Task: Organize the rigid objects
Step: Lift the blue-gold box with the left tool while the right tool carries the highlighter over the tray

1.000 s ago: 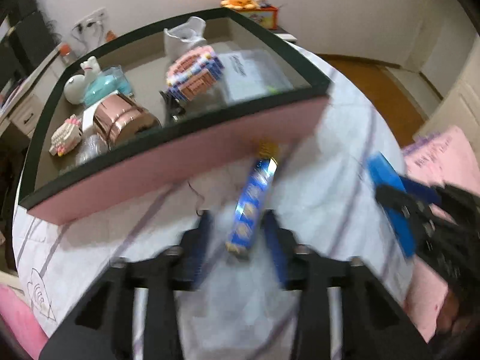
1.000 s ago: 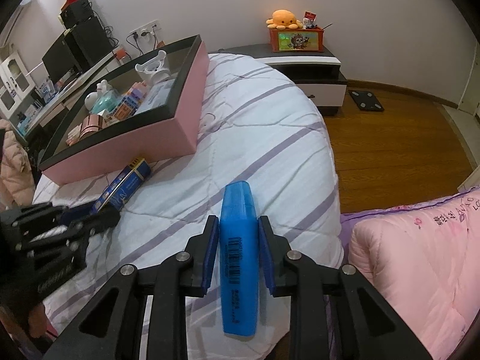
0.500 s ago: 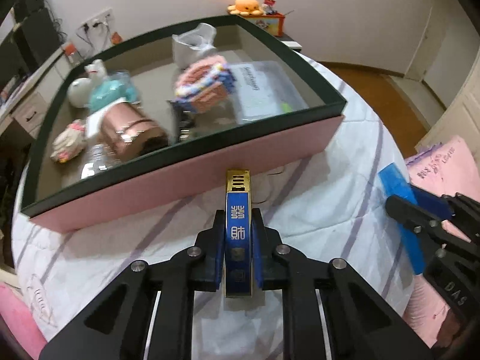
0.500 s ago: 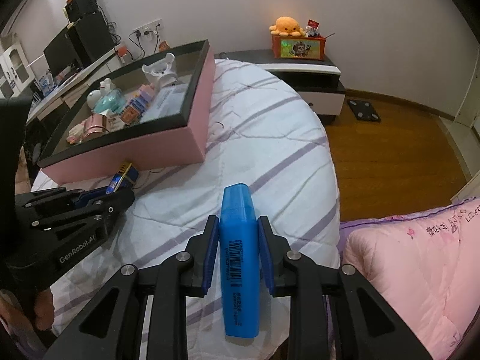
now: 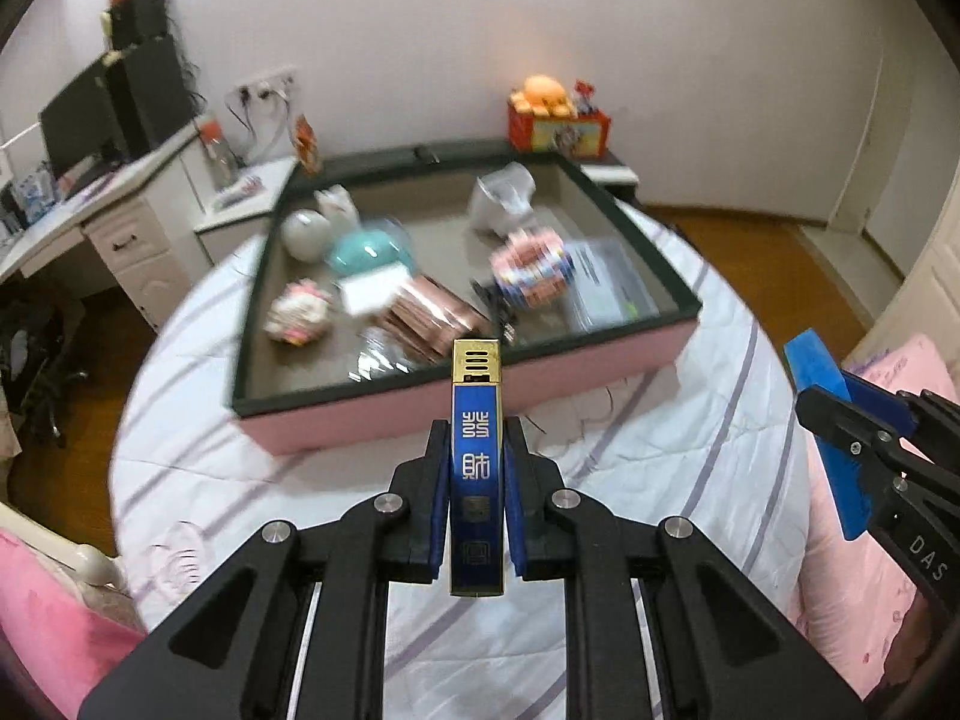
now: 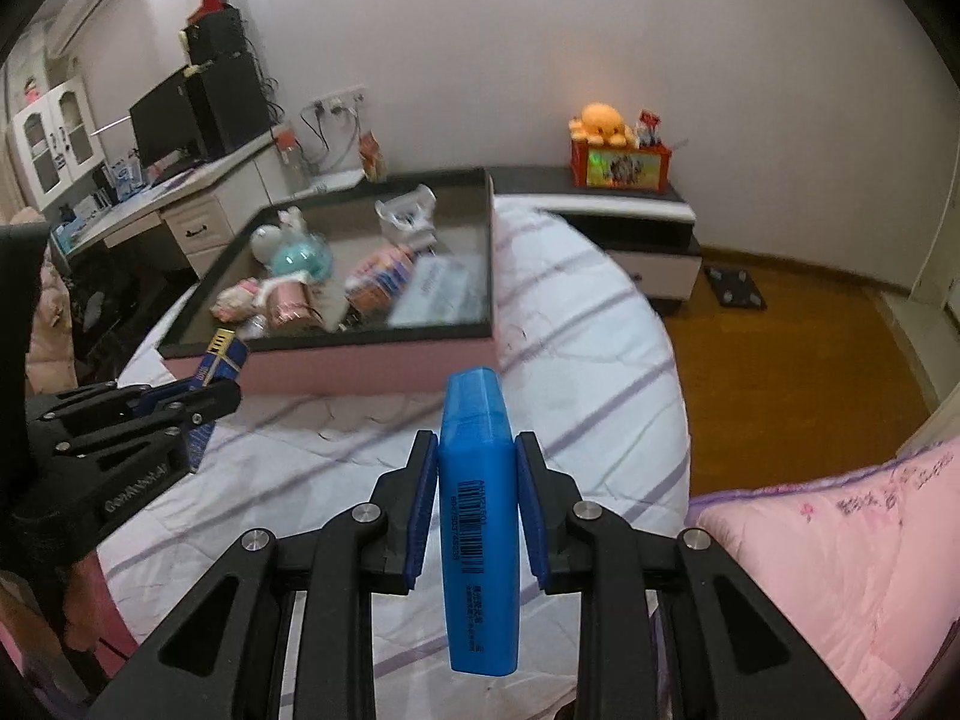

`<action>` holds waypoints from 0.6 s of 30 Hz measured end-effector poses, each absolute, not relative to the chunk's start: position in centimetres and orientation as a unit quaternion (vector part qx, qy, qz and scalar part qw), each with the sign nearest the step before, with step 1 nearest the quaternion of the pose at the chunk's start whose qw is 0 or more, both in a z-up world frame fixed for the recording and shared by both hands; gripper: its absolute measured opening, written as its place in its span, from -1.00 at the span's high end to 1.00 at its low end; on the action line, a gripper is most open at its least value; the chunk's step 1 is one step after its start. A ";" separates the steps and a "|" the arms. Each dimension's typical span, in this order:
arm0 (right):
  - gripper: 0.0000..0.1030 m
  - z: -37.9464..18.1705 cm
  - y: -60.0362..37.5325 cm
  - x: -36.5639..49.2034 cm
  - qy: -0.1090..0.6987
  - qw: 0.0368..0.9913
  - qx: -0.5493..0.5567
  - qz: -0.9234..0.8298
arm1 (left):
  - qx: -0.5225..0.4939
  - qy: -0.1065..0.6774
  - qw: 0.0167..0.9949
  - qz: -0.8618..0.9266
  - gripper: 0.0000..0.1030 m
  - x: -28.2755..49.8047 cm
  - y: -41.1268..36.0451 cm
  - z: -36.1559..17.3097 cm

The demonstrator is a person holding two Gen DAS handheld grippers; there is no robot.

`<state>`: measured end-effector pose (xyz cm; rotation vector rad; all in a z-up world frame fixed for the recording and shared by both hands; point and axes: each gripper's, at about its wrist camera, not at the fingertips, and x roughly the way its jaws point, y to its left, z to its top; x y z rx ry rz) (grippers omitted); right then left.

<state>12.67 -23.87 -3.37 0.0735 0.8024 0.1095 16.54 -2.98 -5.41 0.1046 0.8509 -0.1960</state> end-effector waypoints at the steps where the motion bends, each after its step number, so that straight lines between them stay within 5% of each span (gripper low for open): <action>1: 0.48 -2.8 -23.6 12.4 0.383 0.921 0.034 0.054 | 0.048 0.404 0.909 -0.093 0.71 16.2 -2.5 -4.8; 18: 0.48 3.5 -19.9 7.3 0.281 0.956 0.018 0.079 | 0.006 0.275 0.960 -0.044 0.70 9.7 2.9 2.6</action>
